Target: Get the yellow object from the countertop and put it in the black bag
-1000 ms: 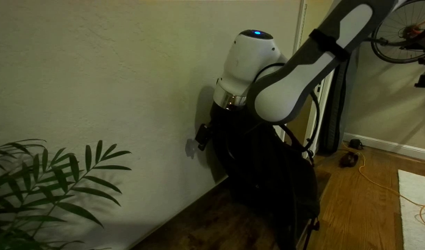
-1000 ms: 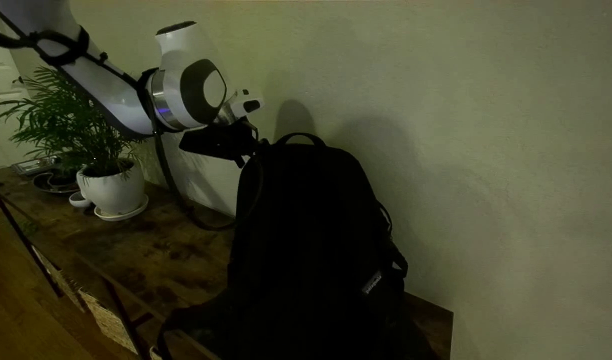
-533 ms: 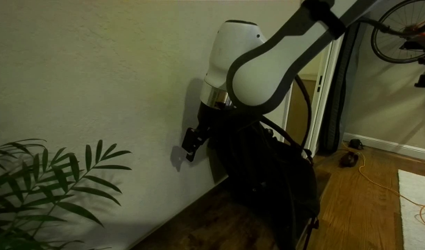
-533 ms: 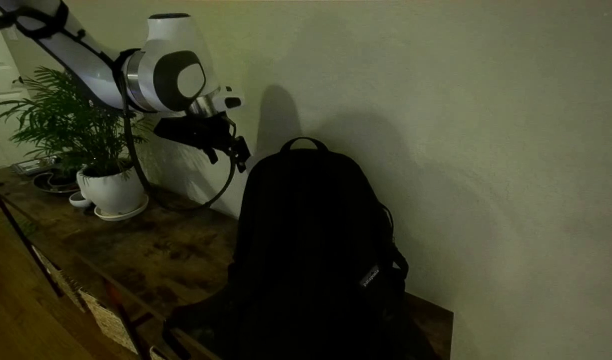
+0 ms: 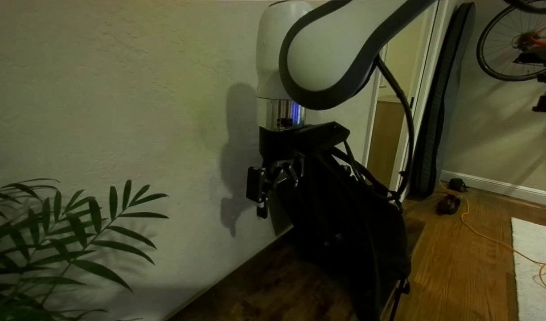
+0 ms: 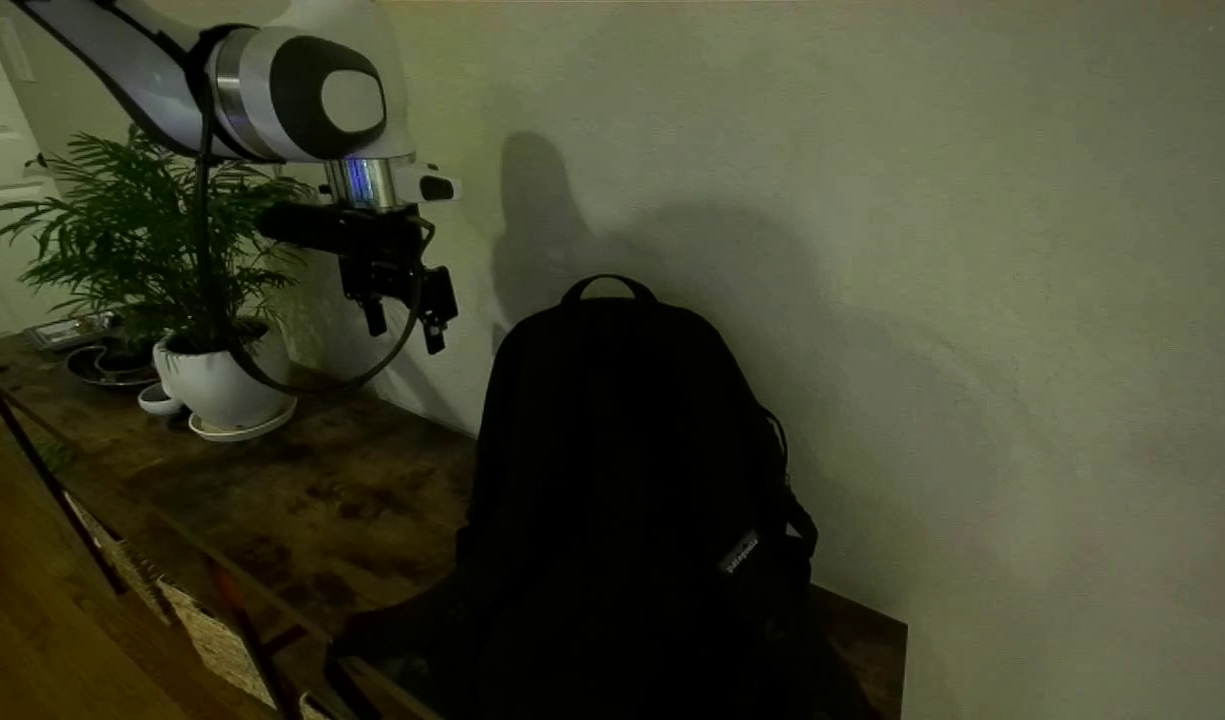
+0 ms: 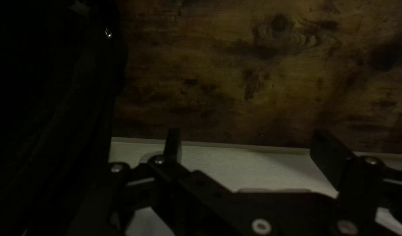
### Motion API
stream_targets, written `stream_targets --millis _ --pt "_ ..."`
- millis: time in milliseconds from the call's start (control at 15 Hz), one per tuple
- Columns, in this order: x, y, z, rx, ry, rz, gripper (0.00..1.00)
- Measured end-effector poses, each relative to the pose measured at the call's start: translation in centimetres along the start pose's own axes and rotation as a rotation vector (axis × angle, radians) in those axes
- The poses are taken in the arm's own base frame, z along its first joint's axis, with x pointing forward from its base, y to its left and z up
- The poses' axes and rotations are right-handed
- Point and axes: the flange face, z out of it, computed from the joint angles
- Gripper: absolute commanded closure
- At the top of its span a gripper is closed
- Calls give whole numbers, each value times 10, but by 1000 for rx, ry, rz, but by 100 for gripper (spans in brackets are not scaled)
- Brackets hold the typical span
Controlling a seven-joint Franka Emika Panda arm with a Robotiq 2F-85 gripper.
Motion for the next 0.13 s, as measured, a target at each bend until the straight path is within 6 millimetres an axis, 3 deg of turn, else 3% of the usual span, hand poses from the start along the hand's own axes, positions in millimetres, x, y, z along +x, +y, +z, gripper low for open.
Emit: stream_targets --millis 133 --pt "-2 -4 -1 -2 -8 -6 0"
